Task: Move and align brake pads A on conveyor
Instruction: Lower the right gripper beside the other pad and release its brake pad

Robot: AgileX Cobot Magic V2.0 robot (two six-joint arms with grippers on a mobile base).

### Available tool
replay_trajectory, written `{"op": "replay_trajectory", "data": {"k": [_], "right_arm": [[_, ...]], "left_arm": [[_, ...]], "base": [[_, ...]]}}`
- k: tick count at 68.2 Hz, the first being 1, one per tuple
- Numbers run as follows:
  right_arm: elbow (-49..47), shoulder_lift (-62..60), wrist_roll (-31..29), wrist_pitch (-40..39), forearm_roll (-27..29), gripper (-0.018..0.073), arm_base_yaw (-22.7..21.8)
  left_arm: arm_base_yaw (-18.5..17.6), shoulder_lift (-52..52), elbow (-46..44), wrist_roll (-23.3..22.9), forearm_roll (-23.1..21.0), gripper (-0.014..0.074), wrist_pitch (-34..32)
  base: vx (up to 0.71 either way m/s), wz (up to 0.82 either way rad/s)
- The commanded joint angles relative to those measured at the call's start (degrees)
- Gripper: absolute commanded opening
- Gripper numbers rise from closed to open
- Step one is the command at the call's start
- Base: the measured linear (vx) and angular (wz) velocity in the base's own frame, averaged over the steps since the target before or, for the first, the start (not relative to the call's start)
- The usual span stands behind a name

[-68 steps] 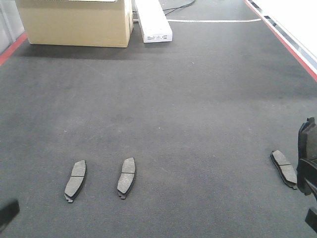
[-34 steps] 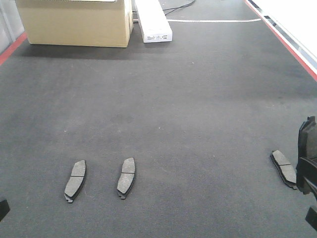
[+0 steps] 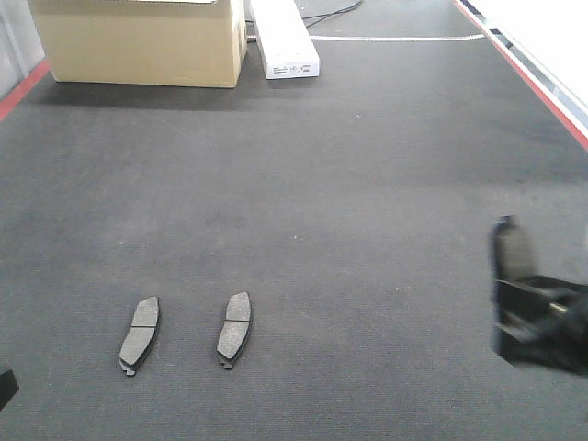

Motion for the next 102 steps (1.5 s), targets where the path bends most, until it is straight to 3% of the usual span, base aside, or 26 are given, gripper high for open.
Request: {"op": "replay_trajectory", "data": {"k": [1, 32, 50, 59, 74, 95, 102], "right_arm": [[-5.5, 7.1, 0.0, -3.5, 3.4, 0.002, -0.1], [-23.3, 40.9, 0.0, 4.9, 5.8, 0.0052, -0.1], [-30.0, 51.4, 0.0, 7.1, 6.3, 0.0182, -0.1], [-32.5, 54.9, 0.0, 9.0, 6.3, 0.0289, -0.1], [-36.3, 56.1, -0.1, 13.7, 4.5, 0.0438, -0.1], [-36.8, 43.6, 0.0, 19.7, -1.6, 0.0439, -0.1], [-33.5, 36.7, -0.4, 18.0, -2.5, 0.0439, -0.1]], "left_arm": [[-0.3, 0.4, -1.5, 0.1, -0.3, 0.0447, -4.0], [-0.3, 0.4, -1.5, 0.1, -0.3, 0.0447, -4.0], [-0.3, 0.4, -1.5, 0.1, -0.3, 0.0447, -4.0], [-0.3, 0.4, -1.5, 0.1, -0.3, 0.0447, -4.0], [-0.3, 0.4, -1.5, 0.1, -0.3, 0.0447, -4.0], [-0.3, 0.4, -1.5, 0.1, -0.3, 0.0447, -4.0], [-0.3, 0.4, -1.5, 0.1, -0.3, 0.0447, -4.0]], "base": [[0.0, 0.0], [0.0, 0.0], [0.0, 0.0], [0.0, 0.0], [0.0, 0.0], [0.0, 0.0], [0.0, 0.0]]}}
